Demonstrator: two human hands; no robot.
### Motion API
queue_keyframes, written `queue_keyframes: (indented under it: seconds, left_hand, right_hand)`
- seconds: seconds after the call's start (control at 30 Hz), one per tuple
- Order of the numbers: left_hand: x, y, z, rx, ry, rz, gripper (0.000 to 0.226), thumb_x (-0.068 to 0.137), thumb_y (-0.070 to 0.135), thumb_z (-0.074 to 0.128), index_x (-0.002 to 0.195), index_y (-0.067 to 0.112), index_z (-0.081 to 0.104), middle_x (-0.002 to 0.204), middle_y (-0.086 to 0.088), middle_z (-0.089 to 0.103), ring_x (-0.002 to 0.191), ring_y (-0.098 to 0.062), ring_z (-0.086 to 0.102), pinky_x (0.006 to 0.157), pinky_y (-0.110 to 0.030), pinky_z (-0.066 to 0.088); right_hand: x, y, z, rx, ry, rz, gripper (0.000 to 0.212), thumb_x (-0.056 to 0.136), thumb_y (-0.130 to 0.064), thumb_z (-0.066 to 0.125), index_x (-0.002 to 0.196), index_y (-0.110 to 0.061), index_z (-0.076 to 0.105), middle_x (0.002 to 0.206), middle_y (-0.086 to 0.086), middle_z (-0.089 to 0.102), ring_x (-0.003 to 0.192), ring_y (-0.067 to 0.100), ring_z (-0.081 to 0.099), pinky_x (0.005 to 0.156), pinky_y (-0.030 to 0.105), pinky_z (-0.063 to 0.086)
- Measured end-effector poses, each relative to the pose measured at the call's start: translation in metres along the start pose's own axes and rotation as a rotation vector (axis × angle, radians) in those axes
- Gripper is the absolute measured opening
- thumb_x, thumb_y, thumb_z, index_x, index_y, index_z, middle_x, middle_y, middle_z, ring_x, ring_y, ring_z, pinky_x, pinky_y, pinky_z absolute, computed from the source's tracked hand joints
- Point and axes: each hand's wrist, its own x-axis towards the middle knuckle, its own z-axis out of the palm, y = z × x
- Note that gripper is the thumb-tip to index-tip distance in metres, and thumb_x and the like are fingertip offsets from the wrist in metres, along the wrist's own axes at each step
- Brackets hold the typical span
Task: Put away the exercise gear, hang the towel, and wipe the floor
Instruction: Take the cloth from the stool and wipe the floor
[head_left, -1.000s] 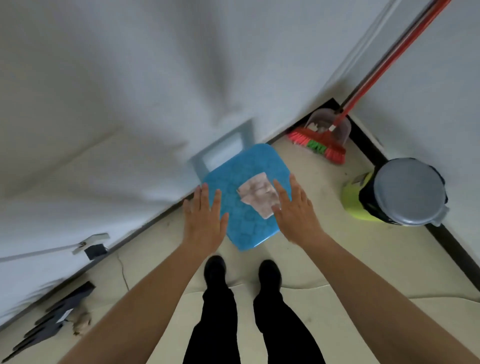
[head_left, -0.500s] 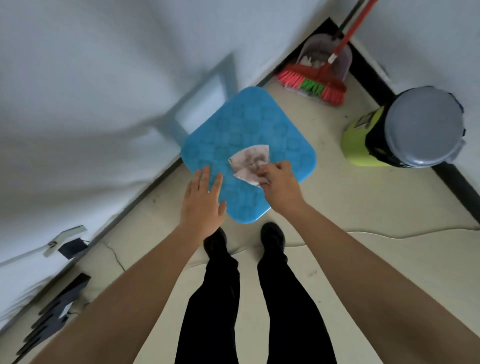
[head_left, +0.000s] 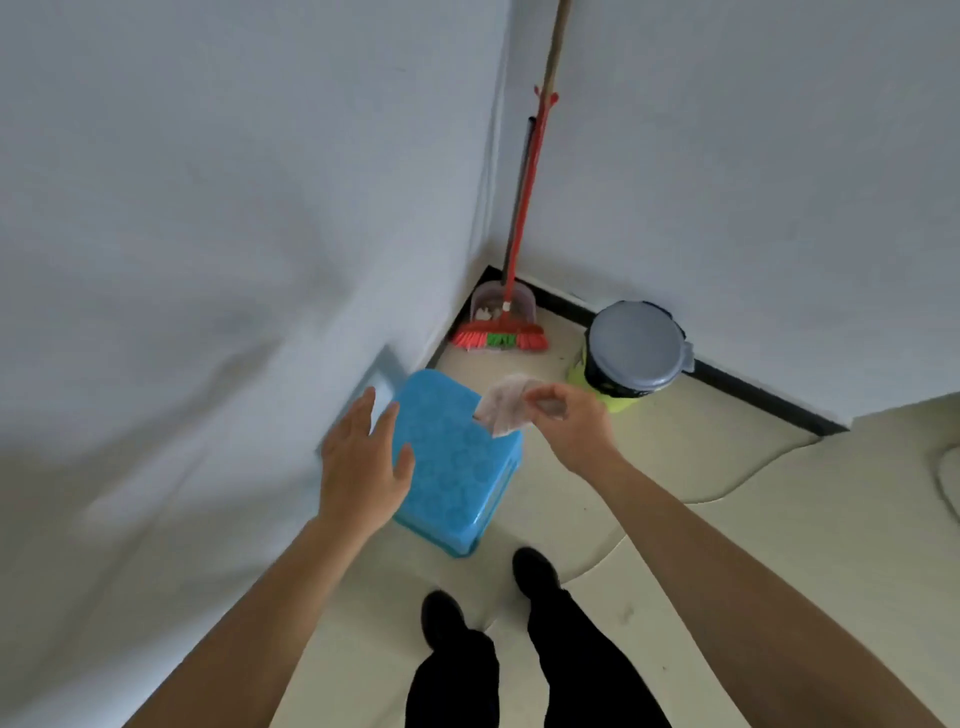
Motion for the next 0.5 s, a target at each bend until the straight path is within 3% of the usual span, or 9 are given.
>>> queue_keyframes:
  seconds: [0.1, 0.23, 0.3, 0.4, 0.5]
  left_hand:
    - [0.008, 0.041, -0.031, 0.006, 0.056, 0.097, 0.06, 0.09, 0.041, 0.043, 0.14, 0.009, 0.051, 0.152, -0.023, 0.039, 0.136, -0.042, 0.042, 0.109, -0.053, 0.036]
    - [-0.009, 0.127, -0.064, 0.014, 0.118, 0.302, 0.064, 0.092, 0.044, 0.032, 0.143, 0.009, 0.047, 0.154, -0.021, 0.035, 0.138, -0.04, 0.039, 0.108, -0.057, 0.037]
    - [-0.024, 0.173, -0.077, -0.001, 0.147, 0.383, 0.062, 0.094, 0.043, 0.034, 0.144, 0.01, 0.044, 0.154, -0.02, 0.034, 0.138, -0.039, 0.037, 0.108, -0.058, 0.037]
    - [-0.054, 0.249, -0.086, -0.027, 0.153, 0.515, 0.062, 0.094, 0.045, 0.034, 0.144, 0.011, 0.043, 0.154, -0.02, 0.034, 0.139, -0.04, 0.036, 0.106, -0.06, 0.036]
    - [-0.093, 0.331, -0.088, -0.039, 0.183, 0.66, 0.062, 0.095, 0.047, 0.035, 0.145, 0.012, 0.042, 0.157, -0.02, 0.03, 0.141, -0.04, 0.033, 0.107, -0.061, 0.036]
  right_hand:
    - [-0.037, -0.002, -0.05, 0.124, 0.187, -0.019, 0.038, 0.086, -0.011, 0.074, 0.122, -0.02, 0.063, 0.1, -0.013, 0.062, 0.083, -0.001, 0.056, 0.07, 0.003, 0.042]
    - [-0.106, 0.02, -0.126, 0.244, 0.404, 0.097, 0.065, 0.082, -0.013, 0.08, 0.14, -0.021, 0.052, 0.095, -0.003, 0.06, 0.079, 0.006, 0.055, 0.061, 0.004, 0.04]
    - [-0.149, 0.039, -0.168, 0.28, 0.479, 0.16, 0.059, 0.08, -0.017, 0.082, 0.134, -0.023, 0.06, 0.094, -0.006, 0.064, 0.081, 0.01, 0.06, 0.064, 0.008, 0.042]
    - [-0.221, 0.084, -0.228, 0.336, 0.591, 0.215, 0.04, 0.072, -0.022, 0.084, 0.106, -0.039, 0.072, 0.09, -0.016, 0.071, 0.09, 0.013, 0.068, 0.078, 0.029, 0.054]
    - [-0.297, 0.137, -0.281, 0.383, 0.741, 0.271, 0.027, 0.073, -0.023, 0.082, 0.093, -0.039, 0.073, 0.086, -0.011, 0.074, 0.09, 0.018, 0.071, 0.079, 0.036, 0.057]
